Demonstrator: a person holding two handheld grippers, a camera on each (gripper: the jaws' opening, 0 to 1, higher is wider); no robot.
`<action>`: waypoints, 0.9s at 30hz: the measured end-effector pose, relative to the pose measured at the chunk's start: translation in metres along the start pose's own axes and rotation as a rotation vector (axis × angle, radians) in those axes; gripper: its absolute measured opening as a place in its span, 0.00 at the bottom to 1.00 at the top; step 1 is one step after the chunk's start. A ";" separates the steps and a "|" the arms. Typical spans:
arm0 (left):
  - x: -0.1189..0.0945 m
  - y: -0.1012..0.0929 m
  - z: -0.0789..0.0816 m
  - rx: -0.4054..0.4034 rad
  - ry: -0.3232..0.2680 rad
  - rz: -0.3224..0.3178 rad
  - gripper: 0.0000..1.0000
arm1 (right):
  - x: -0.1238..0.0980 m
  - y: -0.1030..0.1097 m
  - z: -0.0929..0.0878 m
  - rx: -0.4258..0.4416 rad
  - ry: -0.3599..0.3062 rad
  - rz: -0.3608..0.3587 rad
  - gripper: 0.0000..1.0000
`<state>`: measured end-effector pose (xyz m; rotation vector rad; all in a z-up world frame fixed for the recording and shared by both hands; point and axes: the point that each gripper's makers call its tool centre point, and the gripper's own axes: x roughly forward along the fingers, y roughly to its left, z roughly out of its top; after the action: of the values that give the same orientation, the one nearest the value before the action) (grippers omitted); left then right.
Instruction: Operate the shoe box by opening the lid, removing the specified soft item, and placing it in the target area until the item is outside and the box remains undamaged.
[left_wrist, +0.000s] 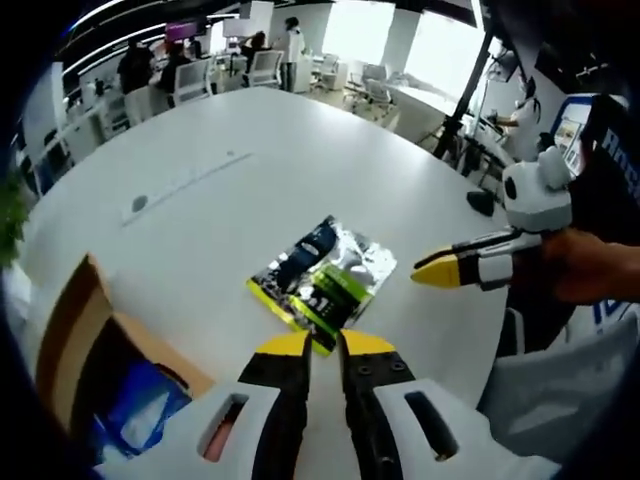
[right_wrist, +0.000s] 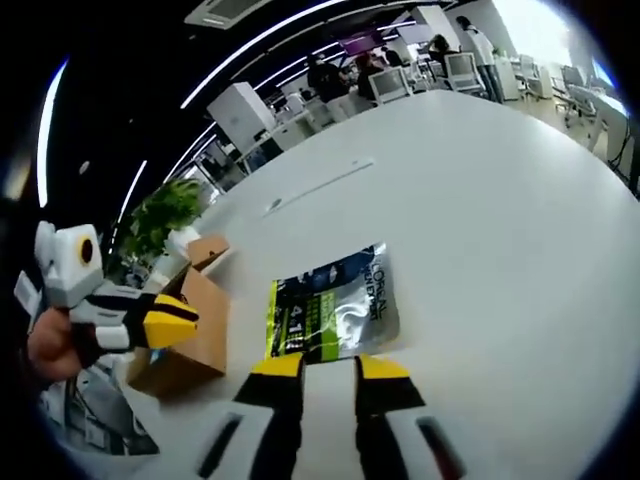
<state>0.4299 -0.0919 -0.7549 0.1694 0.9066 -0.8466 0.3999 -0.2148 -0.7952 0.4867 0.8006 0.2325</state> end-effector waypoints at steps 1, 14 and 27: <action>-0.003 -0.001 -0.002 -0.009 -0.006 0.000 0.09 | -0.002 0.004 -0.001 0.010 -0.007 0.003 0.16; -0.036 -0.003 -0.014 -0.084 -0.091 -0.009 0.11 | -0.021 0.043 -0.007 -0.053 -0.052 0.035 0.21; -0.071 0.015 -0.032 -0.192 -0.175 0.000 0.13 | -0.039 0.055 -0.027 0.006 -0.091 0.049 0.24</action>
<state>0.3970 -0.0261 -0.7250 -0.0705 0.8178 -0.7567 0.3525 -0.1735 -0.7593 0.5190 0.7018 0.2516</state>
